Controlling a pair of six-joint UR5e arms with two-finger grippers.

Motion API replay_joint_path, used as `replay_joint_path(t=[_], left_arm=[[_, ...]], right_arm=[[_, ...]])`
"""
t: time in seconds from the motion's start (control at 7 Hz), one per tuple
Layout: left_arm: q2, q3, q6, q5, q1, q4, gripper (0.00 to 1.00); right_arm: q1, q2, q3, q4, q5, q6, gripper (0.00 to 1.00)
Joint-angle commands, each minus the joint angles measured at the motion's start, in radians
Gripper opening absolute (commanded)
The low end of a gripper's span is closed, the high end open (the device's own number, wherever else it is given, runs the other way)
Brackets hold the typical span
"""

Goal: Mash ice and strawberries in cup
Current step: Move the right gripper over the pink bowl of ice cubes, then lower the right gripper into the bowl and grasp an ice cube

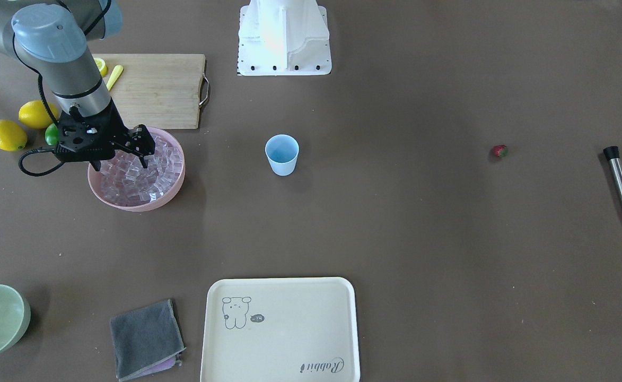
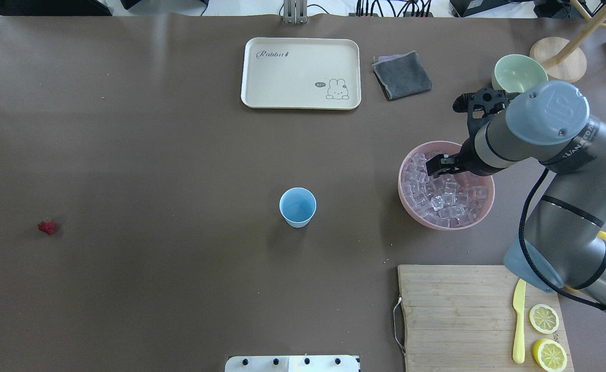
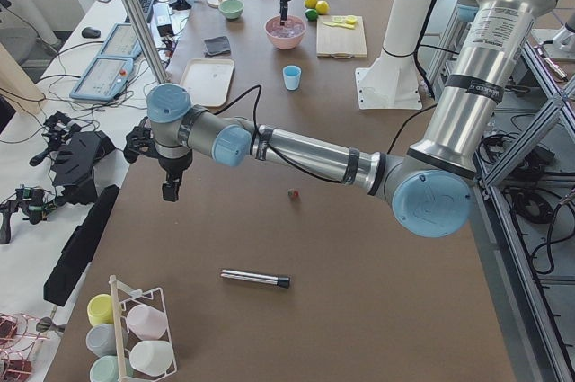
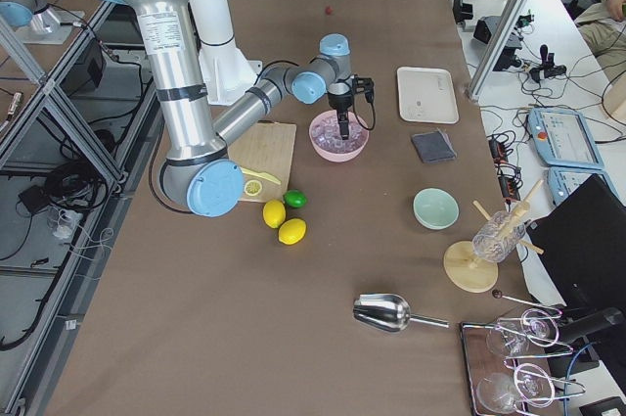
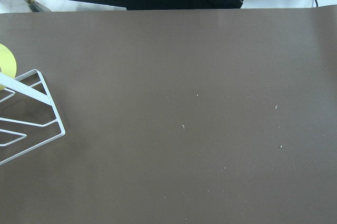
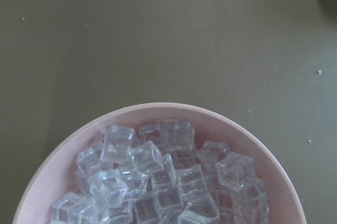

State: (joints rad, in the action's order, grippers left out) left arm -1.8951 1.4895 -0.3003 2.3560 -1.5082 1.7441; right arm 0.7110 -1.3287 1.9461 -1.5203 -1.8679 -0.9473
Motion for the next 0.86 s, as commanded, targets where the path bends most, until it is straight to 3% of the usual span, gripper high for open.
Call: replay_joint_path(t=[0.0, 0.14, 0.43, 0.71], left_arm=[[0.06, 0.006, -0.002, -0.001, 0.0, 0.079, 0.98], [0.097, 0.008, -0.01, 0.0, -0.001, 0.141, 0.98], [0.148, 0.064, -0.01, 0.0, -0.003, 0.14, 0.98], [0.105, 0.064, -0.01, 0.069, -0.027, 0.064, 0.98]], right_arm=[[-0.05, 0.003, -0.041, 0.002, 0.035, -0.005, 0.99], [-0.056, 0.003, -0.047, 0.003, 0.048, -0.005, 0.99], [-0.065, 0.003, -0.05, -0.001, 0.055, -0.004, 0.98], [-0.079, -0.004, -0.052, -0.001, 0.075, -0.005, 0.94]])
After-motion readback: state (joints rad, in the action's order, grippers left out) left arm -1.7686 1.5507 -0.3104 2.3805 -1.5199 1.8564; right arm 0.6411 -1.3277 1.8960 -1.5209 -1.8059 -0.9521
